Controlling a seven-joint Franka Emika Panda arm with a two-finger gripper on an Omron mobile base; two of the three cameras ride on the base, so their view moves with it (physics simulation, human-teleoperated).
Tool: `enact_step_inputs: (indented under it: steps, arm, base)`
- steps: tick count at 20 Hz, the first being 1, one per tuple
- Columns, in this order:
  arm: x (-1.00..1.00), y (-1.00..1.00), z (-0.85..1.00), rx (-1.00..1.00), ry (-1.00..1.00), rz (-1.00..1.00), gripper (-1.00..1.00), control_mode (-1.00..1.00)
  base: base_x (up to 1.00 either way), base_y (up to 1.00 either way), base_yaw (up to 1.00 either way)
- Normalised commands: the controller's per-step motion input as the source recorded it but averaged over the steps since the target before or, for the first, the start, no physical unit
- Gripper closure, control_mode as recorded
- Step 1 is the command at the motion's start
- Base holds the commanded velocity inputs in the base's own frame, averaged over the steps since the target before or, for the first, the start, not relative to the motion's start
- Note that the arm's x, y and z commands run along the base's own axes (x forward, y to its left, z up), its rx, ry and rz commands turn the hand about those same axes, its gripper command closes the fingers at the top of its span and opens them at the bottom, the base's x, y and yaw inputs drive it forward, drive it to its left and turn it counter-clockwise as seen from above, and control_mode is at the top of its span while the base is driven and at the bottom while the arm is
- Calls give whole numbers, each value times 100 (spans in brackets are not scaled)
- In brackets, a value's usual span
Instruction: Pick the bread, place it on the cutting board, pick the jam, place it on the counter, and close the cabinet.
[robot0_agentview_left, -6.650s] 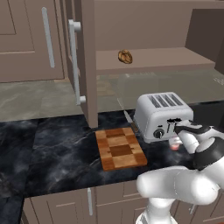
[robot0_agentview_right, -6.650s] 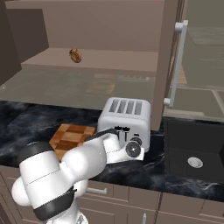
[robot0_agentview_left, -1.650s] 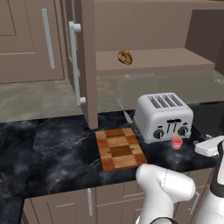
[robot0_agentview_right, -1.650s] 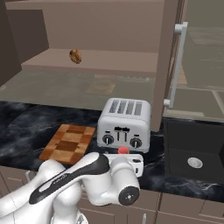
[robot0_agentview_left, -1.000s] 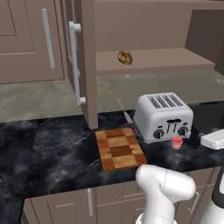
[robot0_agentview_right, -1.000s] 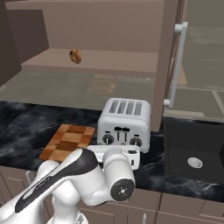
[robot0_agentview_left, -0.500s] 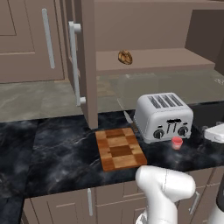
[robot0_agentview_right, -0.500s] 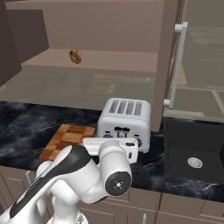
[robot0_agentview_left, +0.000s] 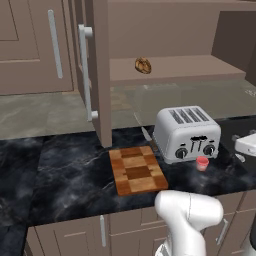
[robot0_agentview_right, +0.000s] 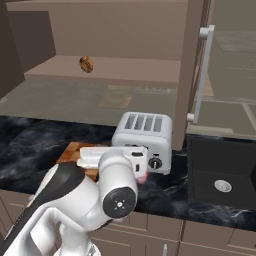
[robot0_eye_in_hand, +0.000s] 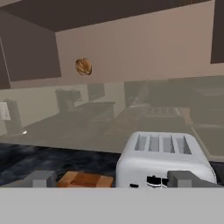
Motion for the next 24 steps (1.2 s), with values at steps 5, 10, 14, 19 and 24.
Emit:
enact_step_inputs:
  steps: [5,10,14,19,24]
  arm:
    - [-25,30,42,0,-1,0,-100,-100]
    - [-6,23,41,0,0,0,-100,-100]
    - [-6,22,49,0,1,0,-100,-100]
    - [-9,19,52,-2,5,0,-100,-100]
    - [-11,17,45,-4,8,0,-100,-100]
  base:
    - [0,0,0]
    - [0,0,0]
    - [0,0,0]
    - [0,0,0]
    - [0,0,0]
